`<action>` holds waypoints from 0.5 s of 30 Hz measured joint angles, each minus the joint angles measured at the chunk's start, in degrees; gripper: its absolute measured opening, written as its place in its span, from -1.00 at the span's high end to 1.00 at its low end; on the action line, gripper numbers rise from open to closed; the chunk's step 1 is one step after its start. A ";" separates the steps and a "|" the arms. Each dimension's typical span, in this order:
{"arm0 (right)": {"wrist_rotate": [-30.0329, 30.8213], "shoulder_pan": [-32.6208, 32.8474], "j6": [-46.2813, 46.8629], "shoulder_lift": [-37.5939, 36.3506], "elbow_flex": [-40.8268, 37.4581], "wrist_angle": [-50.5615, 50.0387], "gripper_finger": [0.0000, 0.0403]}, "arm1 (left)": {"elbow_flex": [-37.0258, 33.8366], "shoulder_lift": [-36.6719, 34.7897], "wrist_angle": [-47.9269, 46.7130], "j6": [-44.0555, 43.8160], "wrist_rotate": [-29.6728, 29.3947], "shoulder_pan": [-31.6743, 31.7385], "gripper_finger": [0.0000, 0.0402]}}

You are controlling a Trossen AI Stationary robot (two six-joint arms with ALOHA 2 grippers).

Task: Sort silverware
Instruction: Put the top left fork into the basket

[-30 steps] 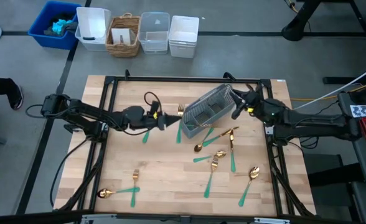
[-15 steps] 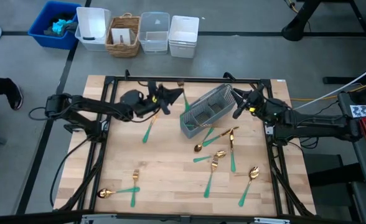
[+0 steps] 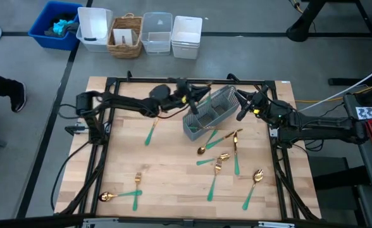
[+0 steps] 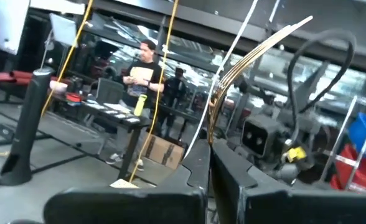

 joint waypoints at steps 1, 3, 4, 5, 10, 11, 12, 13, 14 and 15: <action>0.01 0.00 0.00 0.00 0.00 -0.09 0.60 | 1.21 1.30 0.06 0.82 0.71 0.12 1.00; 0.00 0.00 0.00 0.00 0.00 -0.20 0.60 | 3.16 3.36 -0.05 2.23 2.26 0.41 1.00; 0.00 0.00 0.00 0.00 0.00 -0.17 0.60 | 4.09 4.36 -0.18 2.77 2.85 0.47 1.00; 0.00 0.00 0.00 0.00 0.00 -0.17 0.60 | 4.86 5.31 -0.20 2.94 3.31 0.47 1.00; 0.00 0.00 0.00 0.02 0.00 -0.18 0.60 | 7.40 8.92 -0.31 3.11 5.33 0.43 1.00; 0.00 0.00 0.00 0.02 0.00 -0.24 0.60 | 7.69 9.53 -0.37 3.10 5.54 0.43 1.00; 0.00 0.00 0.00 0.02 0.00 -0.22 0.60 | 7.99 10.13 -0.30 3.22 5.70 0.43 1.00; 0.00 0.00 -0.01 0.02 0.00 -0.22 0.60 | 8.20 10.77 -0.31 4.04 5.82 0.41 1.00; 0.00 0.00 0.00 0.02 0.00 -0.26 0.60 | 8.32 11.23 -0.35 4.88 5.85 0.30 1.00; 0.00 0.00 0.00 0.02 0.00 -0.28 0.60 | 8.36 11.75 -0.35 6.10 5.86 0.27 1.00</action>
